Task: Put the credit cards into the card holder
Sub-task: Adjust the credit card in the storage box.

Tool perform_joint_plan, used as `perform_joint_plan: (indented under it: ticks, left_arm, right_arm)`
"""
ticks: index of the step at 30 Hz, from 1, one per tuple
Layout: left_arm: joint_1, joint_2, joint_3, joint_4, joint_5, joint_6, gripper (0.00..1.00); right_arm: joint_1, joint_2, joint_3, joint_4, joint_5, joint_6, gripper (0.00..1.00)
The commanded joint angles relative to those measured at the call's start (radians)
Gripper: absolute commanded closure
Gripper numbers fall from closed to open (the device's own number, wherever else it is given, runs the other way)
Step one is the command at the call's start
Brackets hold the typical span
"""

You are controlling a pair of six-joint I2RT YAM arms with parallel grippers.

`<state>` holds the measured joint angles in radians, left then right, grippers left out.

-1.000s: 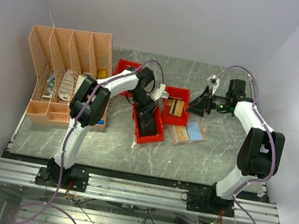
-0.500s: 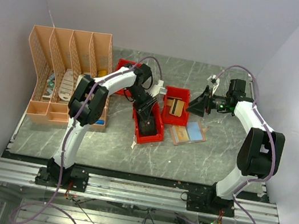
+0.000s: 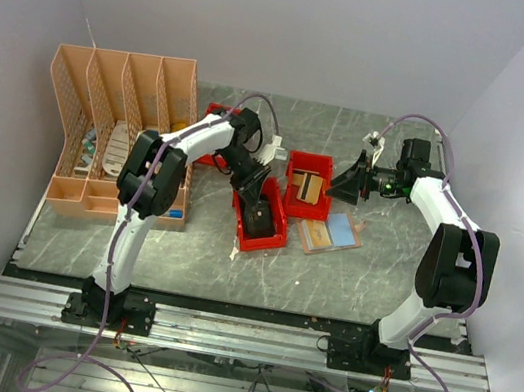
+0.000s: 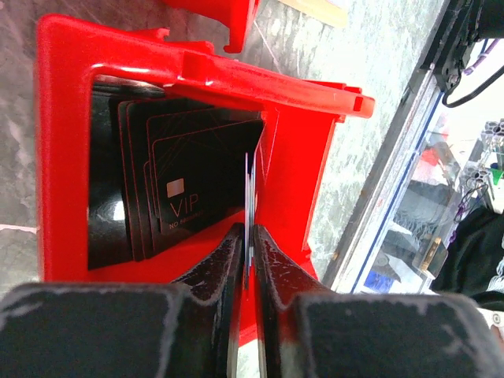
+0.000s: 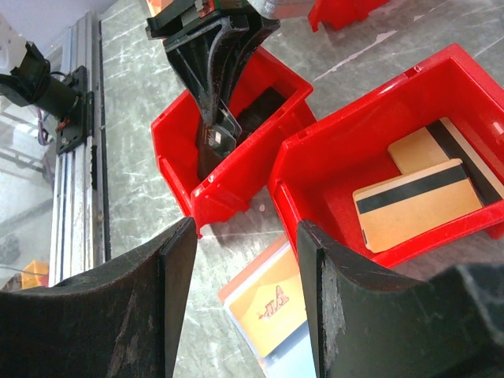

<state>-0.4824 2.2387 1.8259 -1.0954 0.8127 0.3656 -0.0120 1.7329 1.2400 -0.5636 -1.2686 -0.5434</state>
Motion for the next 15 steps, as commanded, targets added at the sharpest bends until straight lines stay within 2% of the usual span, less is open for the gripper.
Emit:
perform_joint_plan:
  ticks: [1, 15]
  left_arm:
    - [0.018, -0.011, 0.037, 0.002, 0.035, -0.015, 0.82]
    - [0.027, -0.002, 0.030, -0.005, 0.043, -0.007, 0.79]
  right_arm:
    - [-0.007, 0.013, 0.024, -0.009, -0.019, -0.017, 0.46]
    - [-0.007, 0.016, 0.029, -0.023, -0.021, -0.027, 0.46]
